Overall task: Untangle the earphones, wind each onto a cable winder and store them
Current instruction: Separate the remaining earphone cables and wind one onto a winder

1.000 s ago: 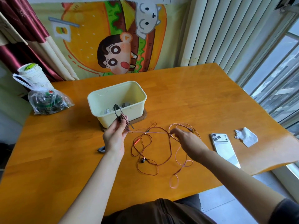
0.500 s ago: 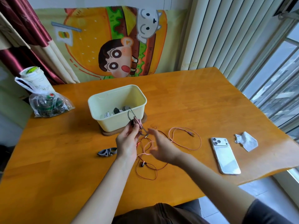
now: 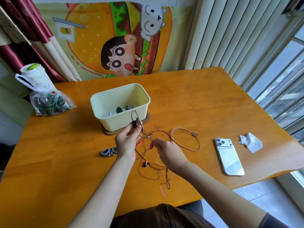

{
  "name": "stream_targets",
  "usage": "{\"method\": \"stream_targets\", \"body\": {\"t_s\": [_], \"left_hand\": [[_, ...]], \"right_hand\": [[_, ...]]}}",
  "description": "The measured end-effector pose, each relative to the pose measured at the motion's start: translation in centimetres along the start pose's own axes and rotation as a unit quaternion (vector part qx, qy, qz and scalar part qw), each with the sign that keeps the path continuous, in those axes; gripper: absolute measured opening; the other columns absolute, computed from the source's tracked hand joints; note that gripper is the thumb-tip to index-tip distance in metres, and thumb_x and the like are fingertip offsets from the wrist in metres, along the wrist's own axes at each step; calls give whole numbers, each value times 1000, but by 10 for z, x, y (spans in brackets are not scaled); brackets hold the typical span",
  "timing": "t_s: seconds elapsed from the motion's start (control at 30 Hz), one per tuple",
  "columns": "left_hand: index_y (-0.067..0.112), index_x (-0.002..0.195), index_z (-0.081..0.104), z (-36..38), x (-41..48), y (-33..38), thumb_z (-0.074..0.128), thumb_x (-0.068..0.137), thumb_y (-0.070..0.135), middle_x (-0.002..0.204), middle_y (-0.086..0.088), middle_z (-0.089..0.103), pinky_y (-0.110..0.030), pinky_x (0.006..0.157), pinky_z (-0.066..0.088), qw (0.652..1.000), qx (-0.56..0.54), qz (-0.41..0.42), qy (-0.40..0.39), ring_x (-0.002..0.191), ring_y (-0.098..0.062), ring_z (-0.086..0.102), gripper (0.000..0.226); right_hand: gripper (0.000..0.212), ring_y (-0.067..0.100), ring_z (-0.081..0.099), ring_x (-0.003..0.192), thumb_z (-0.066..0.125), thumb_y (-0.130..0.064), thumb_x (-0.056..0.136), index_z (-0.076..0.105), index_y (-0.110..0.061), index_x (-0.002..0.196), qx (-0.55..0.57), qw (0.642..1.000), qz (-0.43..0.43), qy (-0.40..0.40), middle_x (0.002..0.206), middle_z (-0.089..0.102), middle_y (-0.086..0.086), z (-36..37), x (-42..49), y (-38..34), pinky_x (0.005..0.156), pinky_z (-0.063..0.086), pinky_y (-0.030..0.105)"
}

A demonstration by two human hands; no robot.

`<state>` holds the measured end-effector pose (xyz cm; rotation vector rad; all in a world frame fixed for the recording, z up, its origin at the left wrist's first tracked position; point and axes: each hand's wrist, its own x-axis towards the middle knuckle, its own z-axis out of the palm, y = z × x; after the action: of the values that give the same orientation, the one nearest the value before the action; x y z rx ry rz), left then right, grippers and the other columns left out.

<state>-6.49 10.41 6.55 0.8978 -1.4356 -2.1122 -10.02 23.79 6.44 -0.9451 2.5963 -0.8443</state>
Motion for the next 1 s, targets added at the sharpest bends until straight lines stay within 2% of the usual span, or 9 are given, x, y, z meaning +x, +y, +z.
{"method": "stream_targets", "body": {"t_s": [0.07,0.13,0.27,0.4,0.5,0.57,0.73,0.9,1.0], "left_hand": [[20,102,73,-5,4,-7,71,84,12,94,9,72,-24,86,52,988,125,85,-5,94,-5,66,20],[13,106,74,-10,8,-13,74,81,12,97,1,71,-9,79,47,944,281,173,-29,91,-10,66,25],[5,114,69,-17,7,-16,77,76,6,93,-1,62,-2,70,39,885,405,202,-108,86,-12,57,39],[10,118,67,-21,6,-9,76,78,9,102,2,66,-6,84,41,885,391,119,-223,98,-11,59,41],[21,111,68,-19,1,0,76,77,11,100,17,65,-4,84,40,891,334,42,-305,97,9,57,37],[23,106,70,-15,-1,6,75,76,10,95,22,68,-7,86,44,891,297,-12,-343,96,11,60,32],[30,91,73,-14,-3,13,77,68,22,93,18,71,-19,100,40,893,279,-64,-347,103,4,60,25],[27,89,72,-14,-5,14,74,78,12,81,25,67,-14,90,36,883,294,-86,-355,89,14,55,18],[23,96,73,-12,-9,16,76,73,19,87,21,71,-12,90,38,886,277,-90,-362,96,11,57,24]], "right_hand": [[28,4,39,50,34,-24,103,61,-19,109,-40,999,-20,3,65,48,-13,-3,-3,-3,46,28,16],[28,10,48,60,34,-26,103,61,-20,110,-69,997,-36,1,82,62,-3,-12,-4,-5,52,36,21],[29,17,50,95,37,-28,102,64,-21,111,-133,989,-59,5,98,63,-1,-37,0,2,78,37,29],[25,17,44,103,45,-35,97,65,-24,107,-203,976,-66,33,107,66,-7,-56,9,20,76,25,27],[25,17,44,101,49,-37,94,67,-23,105,-194,977,-62,62,105,67,-8,-62,10,24,76,25,27],[24,17,44,99,51,-36,93,68,-23,104,-181,978,-66,80,103,66,-8,-61,9,25,76,26,27],[21,17,44,93,54,-35,91,69,-21,98,-131,983,-55,116,98,67,-7,-55,6,28,75,30,29],[19,20,48,89,59,-33,87,70,-18,92,-121,980,-70,142,91,68,-4,-51,3,27,75,36,33],[19,20,48,90,59,-33,88,70,-18,92,-99,984,-46,142,90,67,-7,-50,2,29,77,37,35]]}}
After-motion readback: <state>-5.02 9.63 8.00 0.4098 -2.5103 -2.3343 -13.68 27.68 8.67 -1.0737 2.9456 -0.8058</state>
